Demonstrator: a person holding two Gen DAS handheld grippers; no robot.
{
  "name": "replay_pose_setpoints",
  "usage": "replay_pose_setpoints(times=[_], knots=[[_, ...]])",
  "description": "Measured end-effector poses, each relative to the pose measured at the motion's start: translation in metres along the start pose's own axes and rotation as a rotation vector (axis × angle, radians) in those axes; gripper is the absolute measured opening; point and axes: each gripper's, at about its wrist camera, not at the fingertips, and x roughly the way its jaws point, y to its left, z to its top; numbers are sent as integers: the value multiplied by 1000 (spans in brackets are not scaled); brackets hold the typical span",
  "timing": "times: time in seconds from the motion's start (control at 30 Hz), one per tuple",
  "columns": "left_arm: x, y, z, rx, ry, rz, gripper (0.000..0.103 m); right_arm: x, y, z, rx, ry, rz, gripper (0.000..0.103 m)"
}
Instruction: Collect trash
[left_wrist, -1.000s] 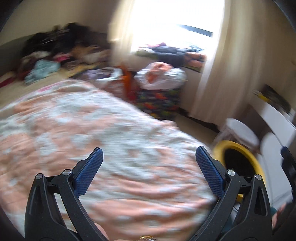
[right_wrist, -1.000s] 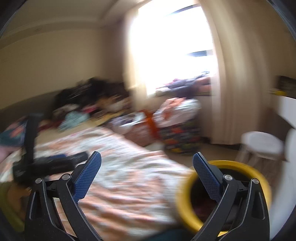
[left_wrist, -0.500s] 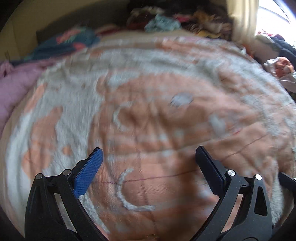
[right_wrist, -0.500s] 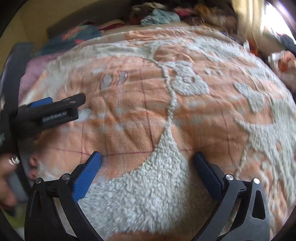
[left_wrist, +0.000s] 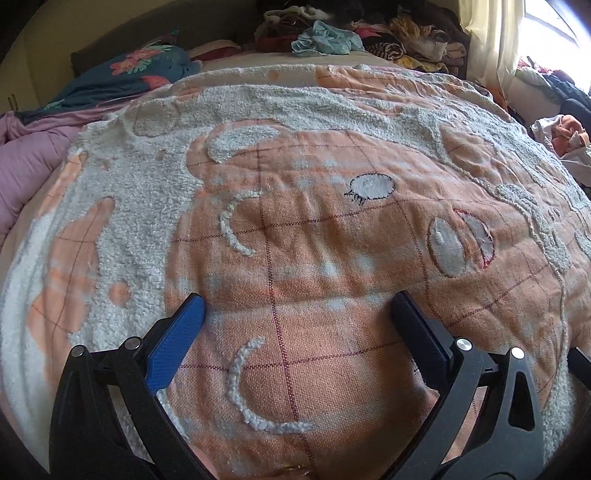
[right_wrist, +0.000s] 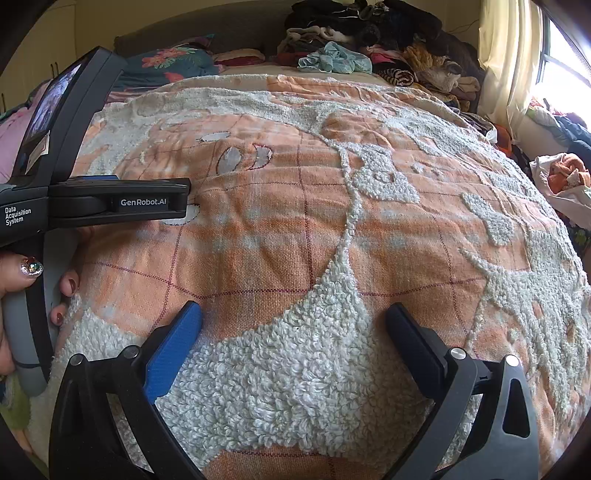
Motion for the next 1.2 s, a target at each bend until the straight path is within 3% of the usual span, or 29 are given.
replay_pose_setpoints(times=[1.2], knots=[[1,3,-3,-15,0,-16,93,-6,-5,-5,1,-1,2,98]])
